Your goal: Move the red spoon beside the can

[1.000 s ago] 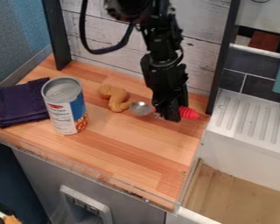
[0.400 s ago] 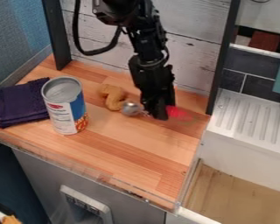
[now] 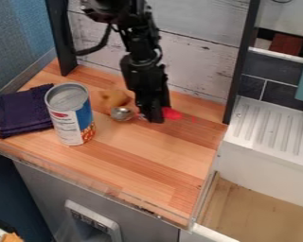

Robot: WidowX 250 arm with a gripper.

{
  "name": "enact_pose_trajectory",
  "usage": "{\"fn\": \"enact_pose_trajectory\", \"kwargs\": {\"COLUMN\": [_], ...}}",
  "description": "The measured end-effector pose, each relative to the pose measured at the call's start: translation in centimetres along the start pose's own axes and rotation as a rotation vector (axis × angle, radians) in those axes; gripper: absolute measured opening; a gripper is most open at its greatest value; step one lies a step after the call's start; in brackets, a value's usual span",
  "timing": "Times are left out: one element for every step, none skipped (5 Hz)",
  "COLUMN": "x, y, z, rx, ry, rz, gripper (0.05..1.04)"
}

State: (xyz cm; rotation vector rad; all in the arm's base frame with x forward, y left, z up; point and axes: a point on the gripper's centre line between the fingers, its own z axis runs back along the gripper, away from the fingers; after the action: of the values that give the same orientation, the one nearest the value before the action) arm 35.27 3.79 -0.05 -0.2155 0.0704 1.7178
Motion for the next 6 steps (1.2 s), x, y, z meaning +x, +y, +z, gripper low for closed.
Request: {"fn": "enact_pose_trajectory", "kwargs": {"x": [2.0, 3.6, 5.5, 7.2, 8.9, 9.8], "y": [-0.6, -1.0, -2.0, -2.5, -3.1, -3.2], "z": [0.8, 0.4, 1.4, 1.7, 2.0, 2.2], "rx": [-0.017, -0.016, -0.057, -0.067, -0.089, -0.097], "ry": [-0.015, -0.021, -0.040, -0.055, -0.069, -0.076], "rz": [0.046, 0.084, 0.126, 0.170, 0.220, 0.247], "gripper": [0.410, 0.410, 0.410, 0.410, 0.410, 0.410]}}
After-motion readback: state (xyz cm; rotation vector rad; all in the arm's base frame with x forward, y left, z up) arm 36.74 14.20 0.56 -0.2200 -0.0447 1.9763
